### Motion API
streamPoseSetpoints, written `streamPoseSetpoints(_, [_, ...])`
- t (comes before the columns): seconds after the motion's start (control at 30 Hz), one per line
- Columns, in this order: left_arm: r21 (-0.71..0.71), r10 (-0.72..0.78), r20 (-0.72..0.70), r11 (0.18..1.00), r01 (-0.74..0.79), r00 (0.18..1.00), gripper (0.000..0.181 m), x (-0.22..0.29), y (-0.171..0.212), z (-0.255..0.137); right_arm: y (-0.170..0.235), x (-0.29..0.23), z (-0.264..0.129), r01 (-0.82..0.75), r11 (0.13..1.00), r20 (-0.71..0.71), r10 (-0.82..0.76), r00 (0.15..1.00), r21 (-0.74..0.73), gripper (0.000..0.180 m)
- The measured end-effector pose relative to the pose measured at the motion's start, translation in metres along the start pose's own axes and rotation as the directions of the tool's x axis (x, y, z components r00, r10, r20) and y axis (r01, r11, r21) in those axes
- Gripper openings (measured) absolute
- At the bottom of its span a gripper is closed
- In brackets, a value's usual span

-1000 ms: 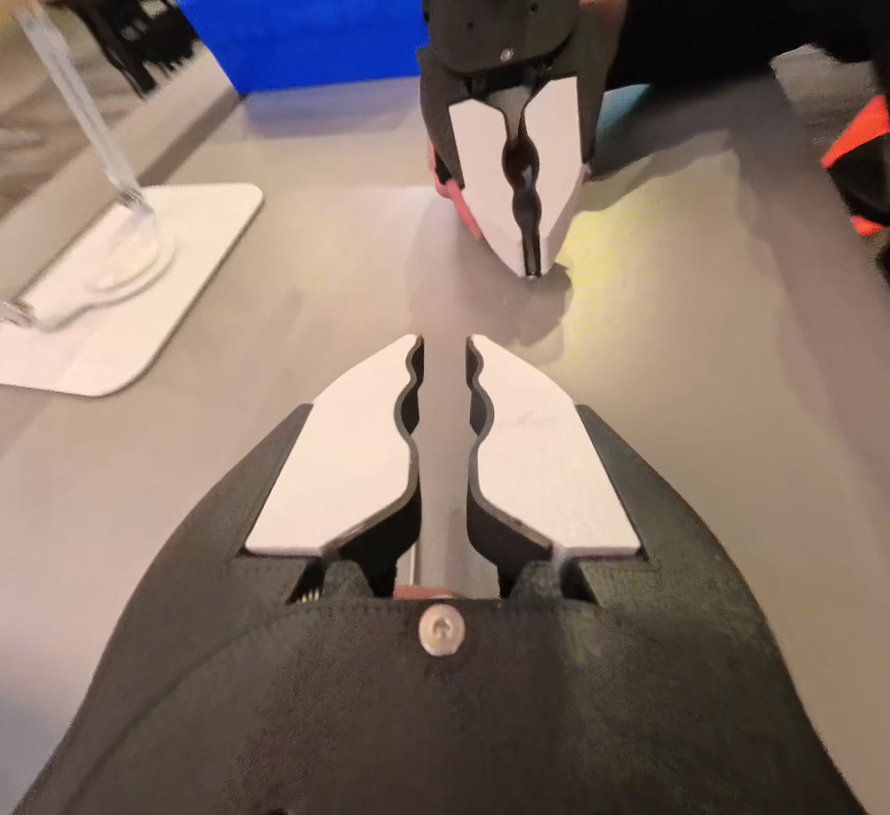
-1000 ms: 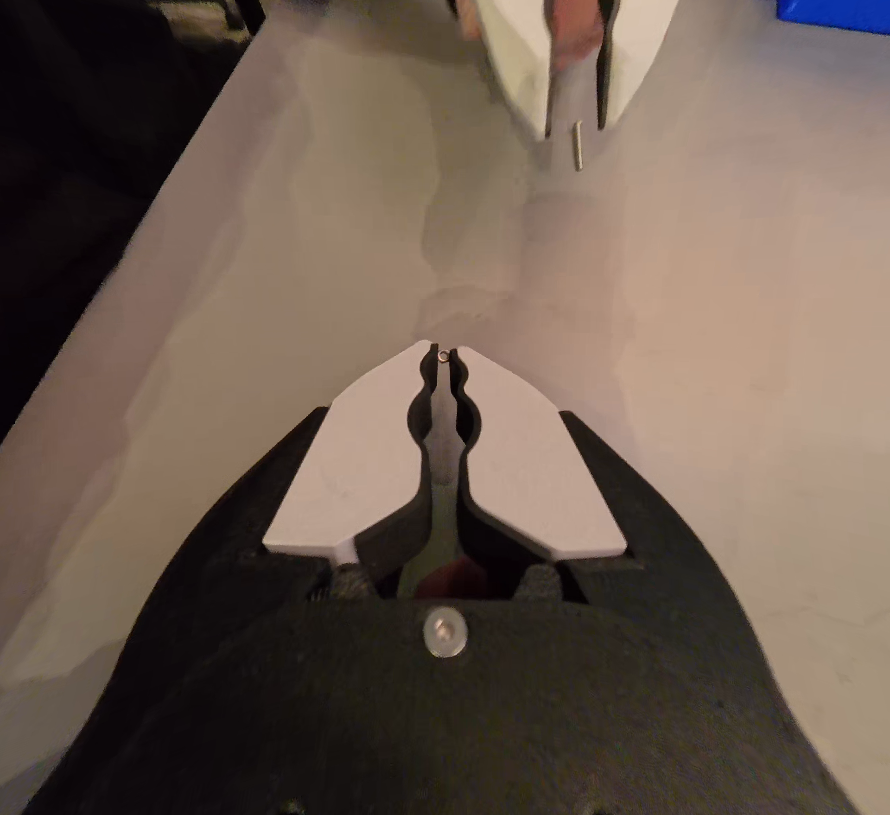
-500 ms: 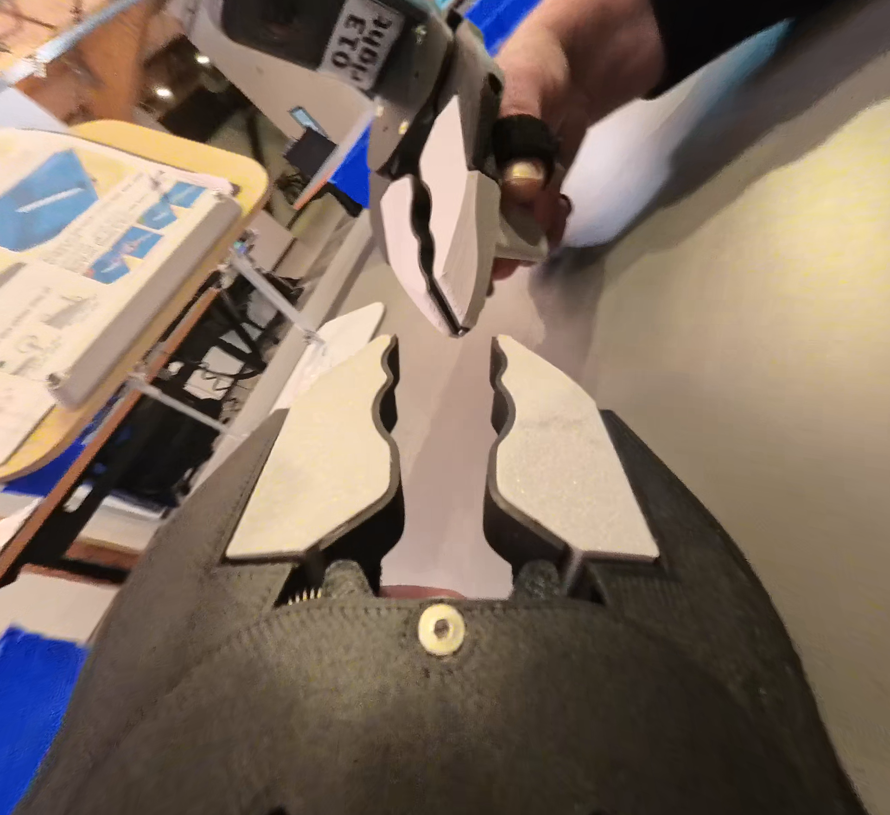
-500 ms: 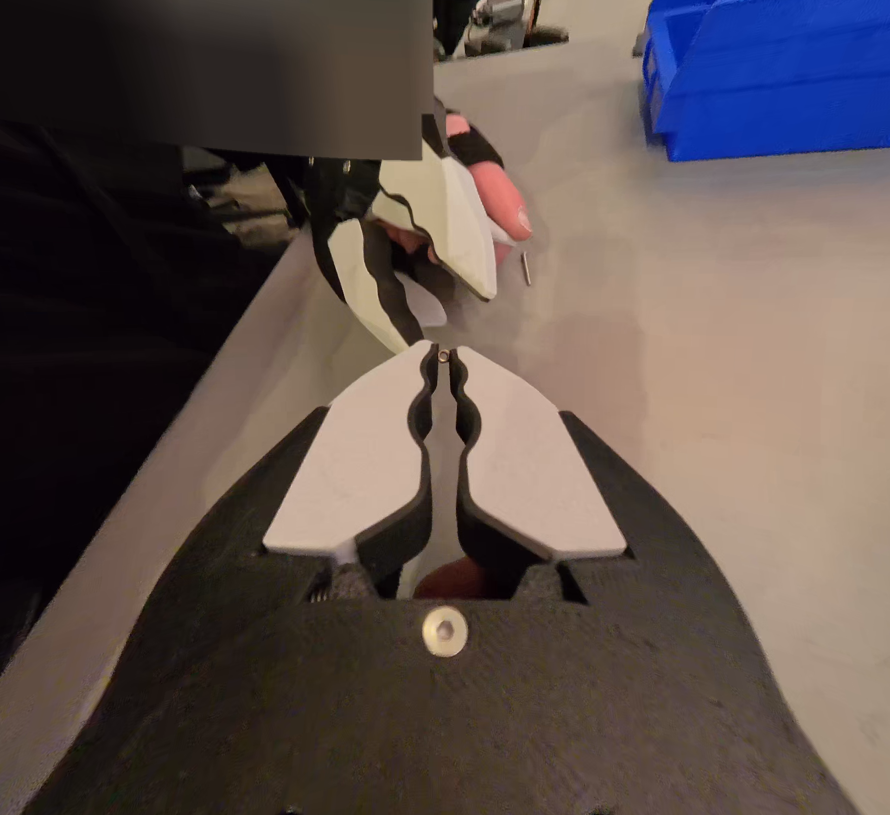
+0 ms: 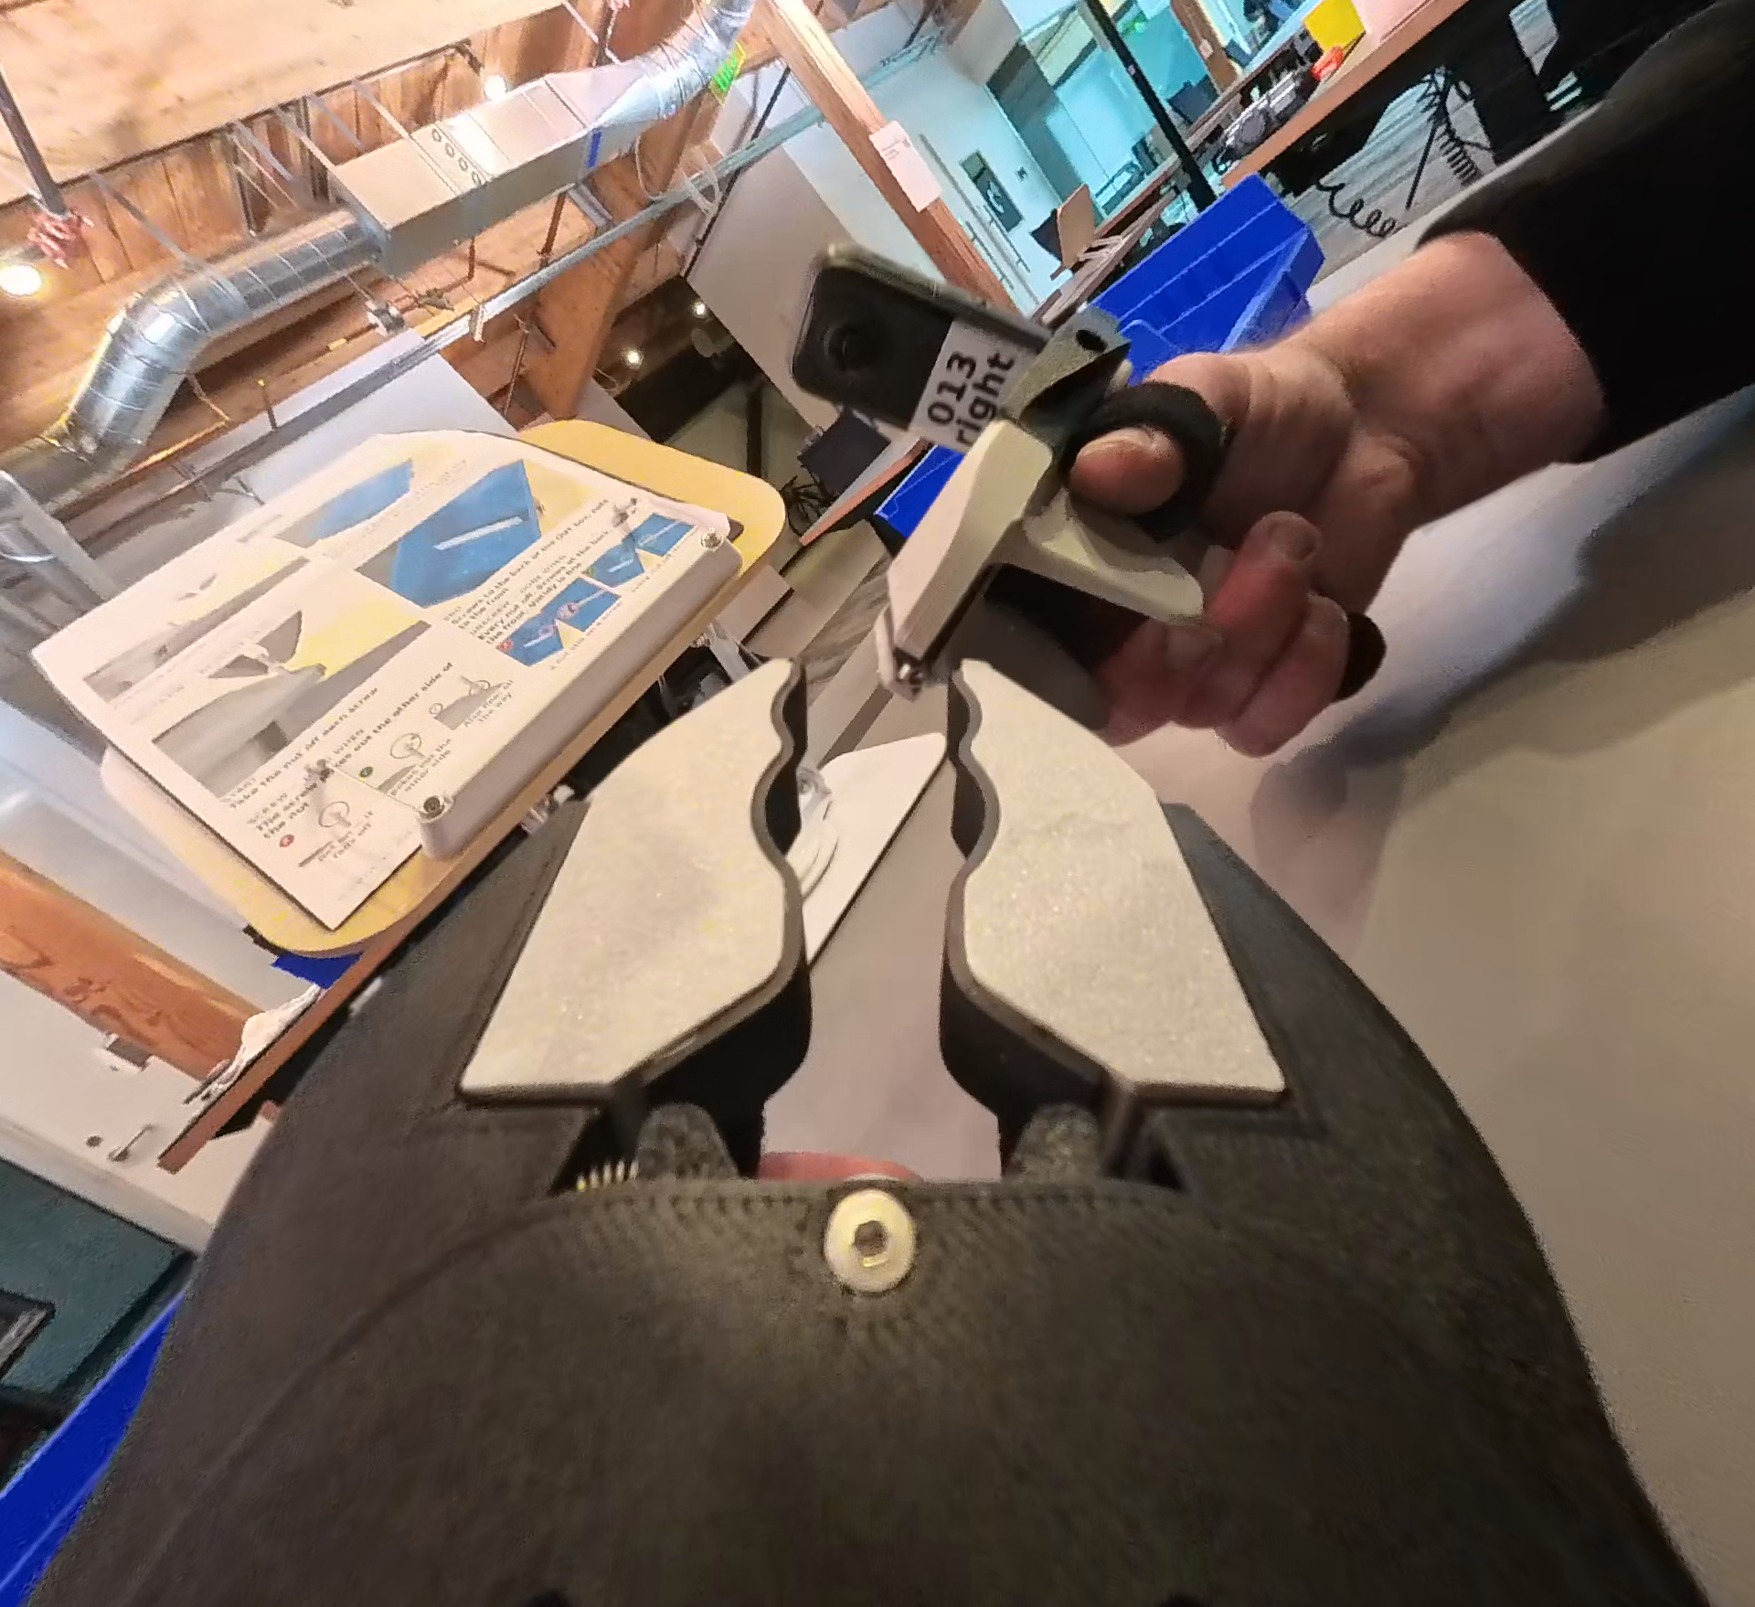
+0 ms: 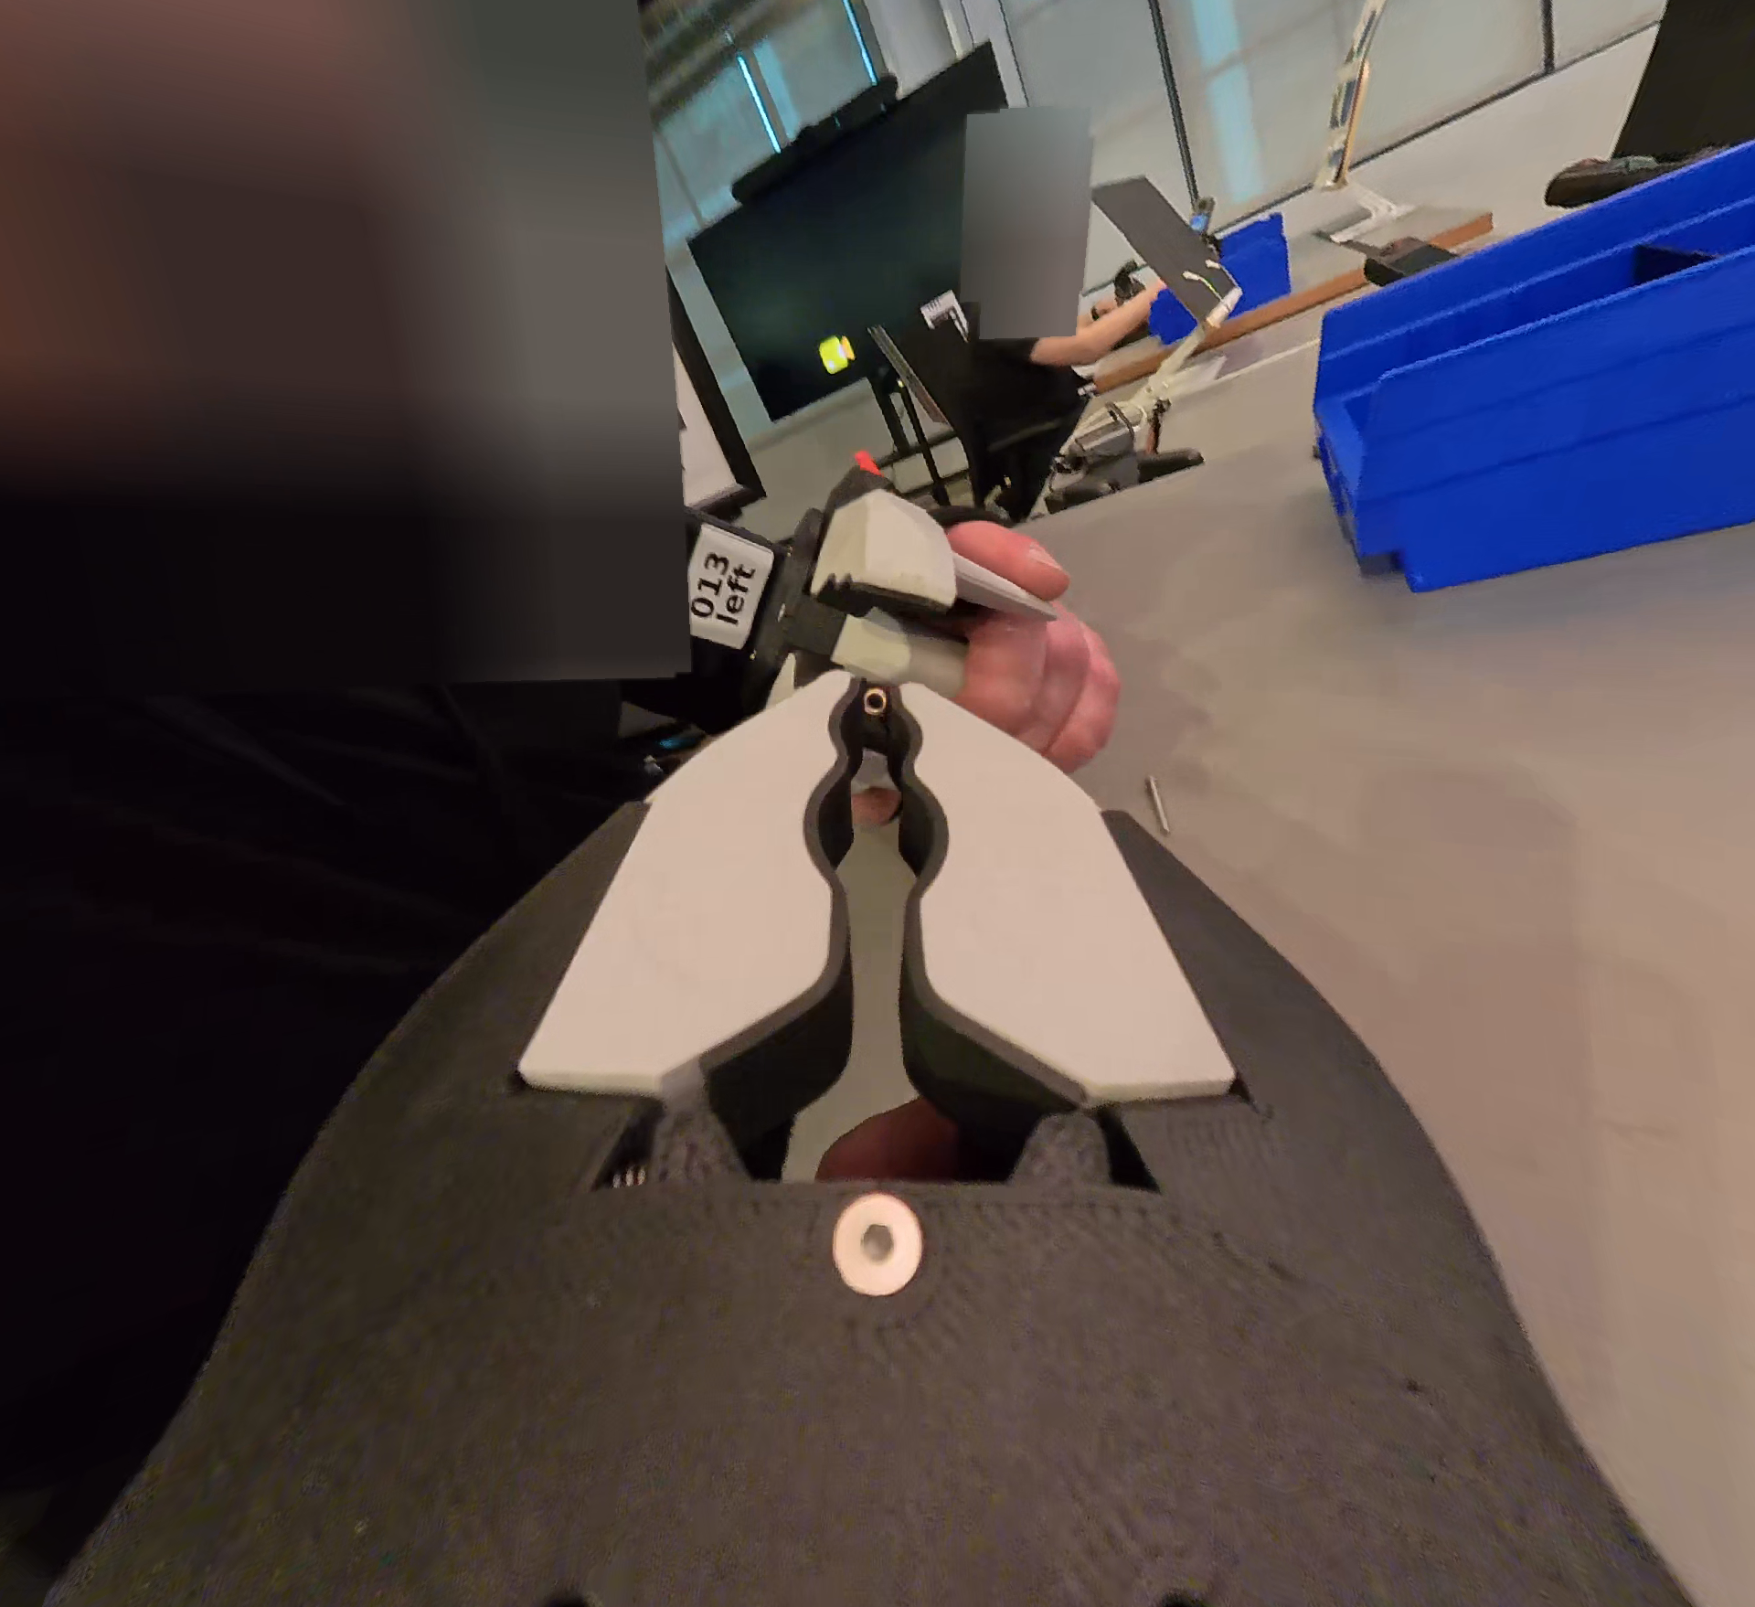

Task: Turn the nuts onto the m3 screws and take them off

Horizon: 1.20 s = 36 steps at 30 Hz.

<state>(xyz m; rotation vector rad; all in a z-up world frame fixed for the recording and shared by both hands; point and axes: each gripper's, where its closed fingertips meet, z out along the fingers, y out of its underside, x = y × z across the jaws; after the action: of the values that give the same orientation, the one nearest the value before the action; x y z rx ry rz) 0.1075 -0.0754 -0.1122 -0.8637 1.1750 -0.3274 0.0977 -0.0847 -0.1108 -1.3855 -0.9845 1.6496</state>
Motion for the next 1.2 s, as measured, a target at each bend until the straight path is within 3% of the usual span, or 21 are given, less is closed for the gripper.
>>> streamPoseSetpoints(0.03, [0.014, 0.005, 0.001, 1.0, -0.005, 1.0, 0.025, 0.0, -0.003, -0.001, -0.001, -0.001, 0.001, -0.009, 1.0, 0.011, 0.009, 1.0, 0.014, 0.003])
streamPoseSetpoints(0.37, [0.038, 0.045, 0.041, 0.998, -0.047, 0.998, 0.012, -0.005, -0.011, -0.003, -0.011, -0.006, 0.005, -0.11, 0.982, 0.091, 0.097, 0.991, 0.153, 0.003])
streamPoseSetpoints(0.8, [0.04, 0.16, 0.063, 0.986, -0.162, 0.985, 0.006, -0.004, -0.015, -0.003, -0.014, -0.008, 0.005, -0.21, 0.955, 0.18, 0.173, 0.968, 0.209, 0.003])
streamPoseSetpoints(1.03, [0.052, 0.106, 0.041, 0.993, -0.108, 0.993, 0.005, -0.006, -0.015, -0.004, -0.017, -0.007, 0.007, -0.232, 0.945, 0.192, 0.189, 0.963, 0.232, 0.004])
streamPoseSetpoints(1.2, [0.071, -0.021, 0.0, 0.997, 0.021, 1.0, 0.005, -0.01, -0.012, -0.004, -0.02, -0.007, 0.008, -0.223, 0.946, 0.185, 0.181, 0.966, 0.237, 0.014])
